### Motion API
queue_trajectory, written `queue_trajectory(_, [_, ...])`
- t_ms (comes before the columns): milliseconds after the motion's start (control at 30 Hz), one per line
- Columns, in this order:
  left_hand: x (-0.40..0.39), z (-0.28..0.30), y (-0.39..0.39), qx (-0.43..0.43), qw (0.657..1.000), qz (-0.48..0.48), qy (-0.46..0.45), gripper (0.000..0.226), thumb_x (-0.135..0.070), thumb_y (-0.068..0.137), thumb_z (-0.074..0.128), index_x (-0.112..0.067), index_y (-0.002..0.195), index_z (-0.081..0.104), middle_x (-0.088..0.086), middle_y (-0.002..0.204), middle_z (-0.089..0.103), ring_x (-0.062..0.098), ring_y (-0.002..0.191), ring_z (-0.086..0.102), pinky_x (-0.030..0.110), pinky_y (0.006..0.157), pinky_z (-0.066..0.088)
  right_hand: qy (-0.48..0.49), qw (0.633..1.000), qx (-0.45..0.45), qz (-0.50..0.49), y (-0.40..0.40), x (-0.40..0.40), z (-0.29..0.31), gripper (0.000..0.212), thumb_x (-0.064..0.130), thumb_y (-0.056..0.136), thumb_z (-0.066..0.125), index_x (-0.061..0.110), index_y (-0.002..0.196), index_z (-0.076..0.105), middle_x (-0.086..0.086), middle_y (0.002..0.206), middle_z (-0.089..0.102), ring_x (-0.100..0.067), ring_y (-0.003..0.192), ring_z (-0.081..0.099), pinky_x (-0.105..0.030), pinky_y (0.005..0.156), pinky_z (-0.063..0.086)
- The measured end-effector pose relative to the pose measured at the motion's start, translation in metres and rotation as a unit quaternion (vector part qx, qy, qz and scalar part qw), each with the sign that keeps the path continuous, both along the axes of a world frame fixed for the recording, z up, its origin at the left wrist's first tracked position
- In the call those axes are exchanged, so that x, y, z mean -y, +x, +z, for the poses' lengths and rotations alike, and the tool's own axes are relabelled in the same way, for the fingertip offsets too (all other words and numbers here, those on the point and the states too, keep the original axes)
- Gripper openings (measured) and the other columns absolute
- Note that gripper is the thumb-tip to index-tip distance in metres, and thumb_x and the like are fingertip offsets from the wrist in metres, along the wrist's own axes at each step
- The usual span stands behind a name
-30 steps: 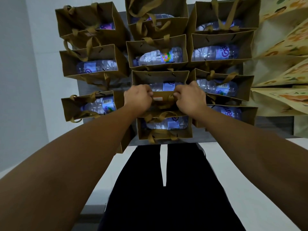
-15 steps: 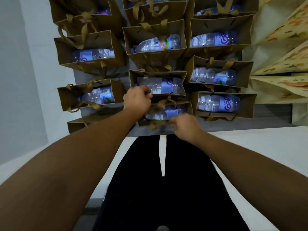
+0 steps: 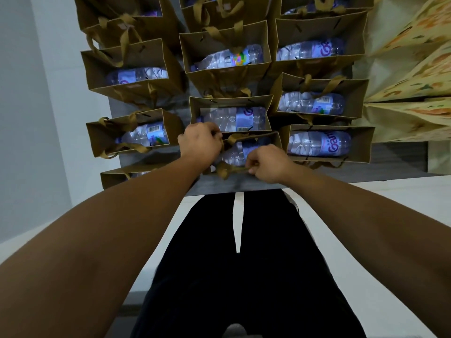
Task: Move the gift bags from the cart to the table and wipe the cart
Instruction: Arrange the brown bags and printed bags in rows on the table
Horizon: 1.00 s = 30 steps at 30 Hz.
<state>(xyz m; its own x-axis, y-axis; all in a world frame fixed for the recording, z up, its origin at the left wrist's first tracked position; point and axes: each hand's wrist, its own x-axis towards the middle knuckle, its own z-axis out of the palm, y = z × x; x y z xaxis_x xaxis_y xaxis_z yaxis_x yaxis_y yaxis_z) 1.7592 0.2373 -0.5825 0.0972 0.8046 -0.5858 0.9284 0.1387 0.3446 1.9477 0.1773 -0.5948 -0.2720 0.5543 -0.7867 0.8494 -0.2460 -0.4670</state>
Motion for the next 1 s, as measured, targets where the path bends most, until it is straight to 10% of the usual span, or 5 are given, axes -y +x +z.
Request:
queue_trajectory(100, [0.004,0.015,0.009,-0.062,0.992,-0.097,0.054,0.026,-0.033,0.097,0.056,-0.025,0.118,0.068,0.004,0.118,0.061,0.029,0.119,0.044,0.043,0.091,0.031,-0.023,0.995,-0.048,-0.083,0.001,0.019,0.006,0.022,0.030,0.087,0.078,0.018,0.105,0.074,0.000,0.099,0.073,-0.017,0.098,0.067,-0.031,0.089,0.053])
queue_trajectory(300, [0.009,0.024,0.064,0.021,0.963,-0.239,0.121,0.026,-0.023,0.091,0.062,-0.014,0.114,0.071,0.009,0.118,0.064,0.033,0.114,0.049,0.043,0.089,0.039,0.267,0.884,0.157,-0.352,0.049,0.060,0.025,0.039,0.002,0.078,0.063,0.009,0.117,0.063,-0.014,0.116,0.060,-0.037,0.106,0.056,-0.041,0.083,0.047])
queue_trajectory(500, [0.021,0.011,0.128,0.105,0.945,-0.306,0.056,0.025,-0.018,0.097,0.056,-0.012,0.116,0.071,0.009,0.111,0.065,0.033,0.098,0.061,0.044,0.078,0.054,0.032,0.918,0.217,-0.329,0.136,0.075,0.010,0.027,0.016,0.089,0.062,0.021,0.114,0.070,-0.016,0.116,0.067,-0.039,0.109,0.063,-0.039,0.091,0.051])
queue_trajectory(1000, [0.015,0.003,0.175,-0.026,0.919,-0.390,-0.057,0.016,-0.026,0.100,0.053,-0.021,0.103,0.068,0.001,0.089,0.061,0.028,0.091,0.058,0.032,0.071,0.037,0.064,0.953,0.108,-0.276,0.181,0.051,0.020,0.024,0.028,0.091,0.067,0.019,0.112,0.073,-0.008,0.112,0.070,-0.029,0.108,0.063,-0.033,0.090,0.049])
